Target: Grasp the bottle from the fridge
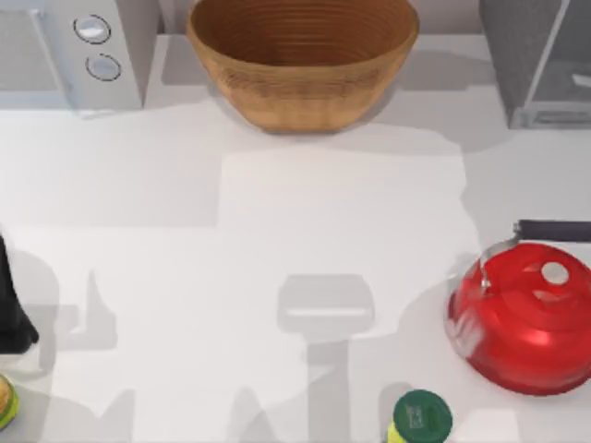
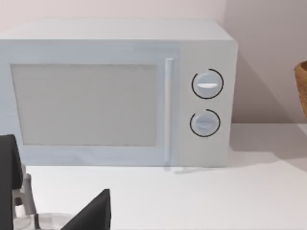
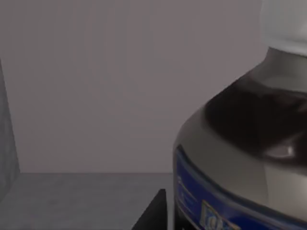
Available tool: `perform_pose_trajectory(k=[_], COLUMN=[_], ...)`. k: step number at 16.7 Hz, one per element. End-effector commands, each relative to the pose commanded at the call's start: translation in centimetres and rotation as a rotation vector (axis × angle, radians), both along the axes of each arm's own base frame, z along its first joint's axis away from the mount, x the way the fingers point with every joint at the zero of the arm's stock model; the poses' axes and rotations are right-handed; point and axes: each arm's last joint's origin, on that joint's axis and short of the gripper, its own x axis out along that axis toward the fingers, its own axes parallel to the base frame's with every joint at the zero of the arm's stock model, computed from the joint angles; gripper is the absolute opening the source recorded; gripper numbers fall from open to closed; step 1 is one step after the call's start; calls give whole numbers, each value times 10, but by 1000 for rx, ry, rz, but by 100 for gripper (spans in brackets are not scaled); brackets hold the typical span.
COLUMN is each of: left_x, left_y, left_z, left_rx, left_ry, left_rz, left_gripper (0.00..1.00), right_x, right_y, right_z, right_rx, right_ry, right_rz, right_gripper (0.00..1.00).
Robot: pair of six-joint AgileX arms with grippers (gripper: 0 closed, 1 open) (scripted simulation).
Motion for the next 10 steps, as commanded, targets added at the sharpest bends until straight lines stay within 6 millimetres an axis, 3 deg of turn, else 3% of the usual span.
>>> perform_pose_trajectory(k=[2,10], left_x=[0,0], left_y=[0,0], left_z=[0,0], left_rx=[0,0], left_ry=[0,0], left_rz=[0,0], left_gripper=[100,100], right_x=[0,0], right_y=[0,-1], right_z=[0,0], right_rx=[0,1], right_ry=[0,-1], right_rz=[0,-3], right_gripper=[0,0])
